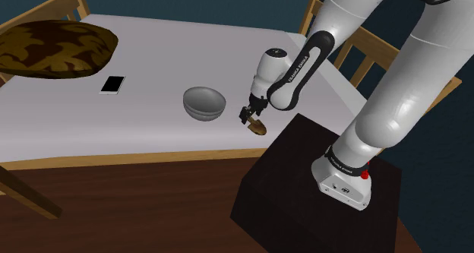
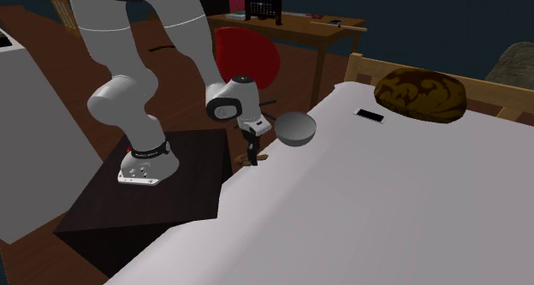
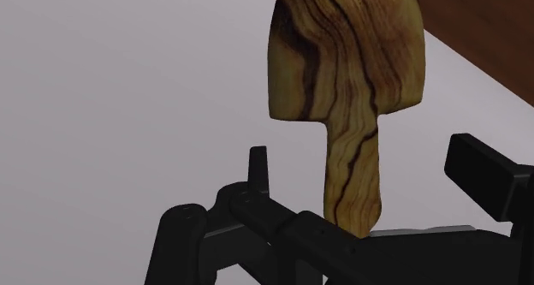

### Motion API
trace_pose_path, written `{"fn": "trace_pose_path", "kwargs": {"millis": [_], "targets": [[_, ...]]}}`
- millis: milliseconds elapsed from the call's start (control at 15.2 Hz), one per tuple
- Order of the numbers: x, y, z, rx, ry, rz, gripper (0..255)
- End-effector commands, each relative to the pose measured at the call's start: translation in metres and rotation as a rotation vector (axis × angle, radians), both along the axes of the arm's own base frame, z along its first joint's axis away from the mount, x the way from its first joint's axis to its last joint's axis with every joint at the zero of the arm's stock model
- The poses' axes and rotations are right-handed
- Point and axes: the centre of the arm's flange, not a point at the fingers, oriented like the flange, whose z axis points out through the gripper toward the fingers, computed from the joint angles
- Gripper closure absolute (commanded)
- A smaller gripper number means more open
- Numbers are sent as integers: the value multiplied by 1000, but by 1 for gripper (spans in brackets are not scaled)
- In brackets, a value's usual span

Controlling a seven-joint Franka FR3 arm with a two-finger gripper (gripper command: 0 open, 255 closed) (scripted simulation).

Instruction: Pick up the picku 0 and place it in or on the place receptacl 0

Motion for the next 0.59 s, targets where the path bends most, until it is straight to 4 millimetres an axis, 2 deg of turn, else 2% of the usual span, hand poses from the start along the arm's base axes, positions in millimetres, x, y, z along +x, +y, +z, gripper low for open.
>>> {"fn": "trace_pose_path", "kwargs": {"millis": [0, 462, 528], "targets": [[0, -1, -7, 0, -1, 1, 0], [0, -1, -7, 0, -1, 1, 0], [0, -1, -7, 0, -1, 1, 255]]}}
